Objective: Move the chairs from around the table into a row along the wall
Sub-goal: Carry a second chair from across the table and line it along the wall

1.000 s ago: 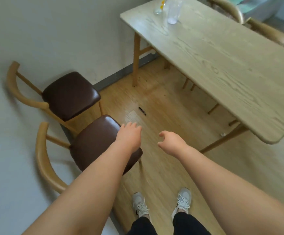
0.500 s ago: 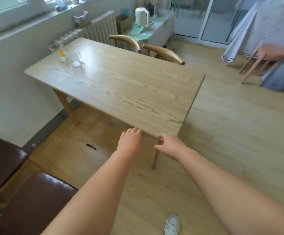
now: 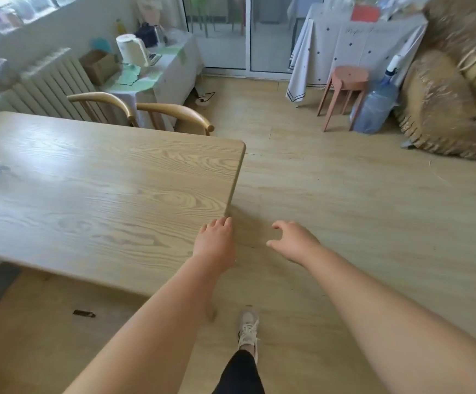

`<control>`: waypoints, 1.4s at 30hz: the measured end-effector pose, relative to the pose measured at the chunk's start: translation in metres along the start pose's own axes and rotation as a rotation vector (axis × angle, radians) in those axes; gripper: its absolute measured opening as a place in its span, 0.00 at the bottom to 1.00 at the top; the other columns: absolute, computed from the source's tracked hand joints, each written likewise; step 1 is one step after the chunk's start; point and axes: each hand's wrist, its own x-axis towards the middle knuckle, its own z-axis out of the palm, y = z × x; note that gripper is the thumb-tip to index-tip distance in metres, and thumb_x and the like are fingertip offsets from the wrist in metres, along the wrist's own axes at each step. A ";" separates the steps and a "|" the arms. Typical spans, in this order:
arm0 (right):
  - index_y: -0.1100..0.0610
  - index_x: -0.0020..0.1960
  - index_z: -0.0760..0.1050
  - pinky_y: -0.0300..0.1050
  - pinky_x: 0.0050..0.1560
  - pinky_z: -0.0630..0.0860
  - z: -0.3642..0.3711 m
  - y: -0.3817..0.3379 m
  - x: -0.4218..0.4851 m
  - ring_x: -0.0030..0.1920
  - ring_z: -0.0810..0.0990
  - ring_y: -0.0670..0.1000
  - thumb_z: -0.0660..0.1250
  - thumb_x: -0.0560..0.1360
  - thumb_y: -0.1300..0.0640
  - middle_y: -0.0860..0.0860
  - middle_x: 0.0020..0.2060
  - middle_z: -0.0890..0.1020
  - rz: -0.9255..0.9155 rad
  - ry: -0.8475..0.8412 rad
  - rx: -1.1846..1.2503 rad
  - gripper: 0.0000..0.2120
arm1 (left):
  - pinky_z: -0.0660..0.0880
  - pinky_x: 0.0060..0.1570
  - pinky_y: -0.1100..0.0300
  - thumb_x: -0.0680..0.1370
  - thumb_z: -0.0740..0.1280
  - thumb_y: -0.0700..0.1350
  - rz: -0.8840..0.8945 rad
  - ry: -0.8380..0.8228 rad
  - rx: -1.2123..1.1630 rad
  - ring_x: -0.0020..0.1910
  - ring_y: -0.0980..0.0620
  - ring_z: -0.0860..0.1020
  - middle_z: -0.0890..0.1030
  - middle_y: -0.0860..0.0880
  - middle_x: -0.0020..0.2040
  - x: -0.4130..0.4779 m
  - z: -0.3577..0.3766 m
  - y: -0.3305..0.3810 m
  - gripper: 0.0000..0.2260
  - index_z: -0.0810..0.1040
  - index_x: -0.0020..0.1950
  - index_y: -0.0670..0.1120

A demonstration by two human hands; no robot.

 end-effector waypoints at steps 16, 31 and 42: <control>0.52 0.73 0.66 0.48 0.64 0.70 -0.166 0.019 0.212 0.68 0.70 0.55 0.66 0.75 0.48 0.54 0.70 0.69 0.062 0.052 0.010 0.28 | 0.63 0.68 0.52 0.75 0.58 0.38 0.014 0.000 -0.078 0.70 0.45 0.66 0.68 0.47 0.72 0.271 -0.060 0.066 0.24 0.64 0.73 0.45; 0.51 0.73 0.66 0.48 0.63 0.69 -0.303 0.033 0.466 0.69 0.69 0.56 0.67 0.73 0.49 0.54 0.70 0.69 -0.119 -0.100 -0.157 0.29 | 0.66 0.64 0.54 0.78 0.58 0.41 -0.238 0.068 -0.134 0.68 0.46 0.68 0.71 0.48 0.70 0.489 -0.089 0.104 0.20 0.66 0.70 0.45; 0.50 0.73 0.65 0.47 0.60 0.70 -0.291 -0.108 0.608 0.68 0.71 0.55 0.66 0.74 0.48 0.54 0.71 0.69 -0.396 -0.284 -0.282 0.28 | 0.72 0.52 0.53 0.75 0.57 0.37 -0.622 0.180 -0.309 0.57 0.45 0.74 0.77 0.48 0.60 0.560 -0.112 0.007 0.15 0.73 0.60 0.45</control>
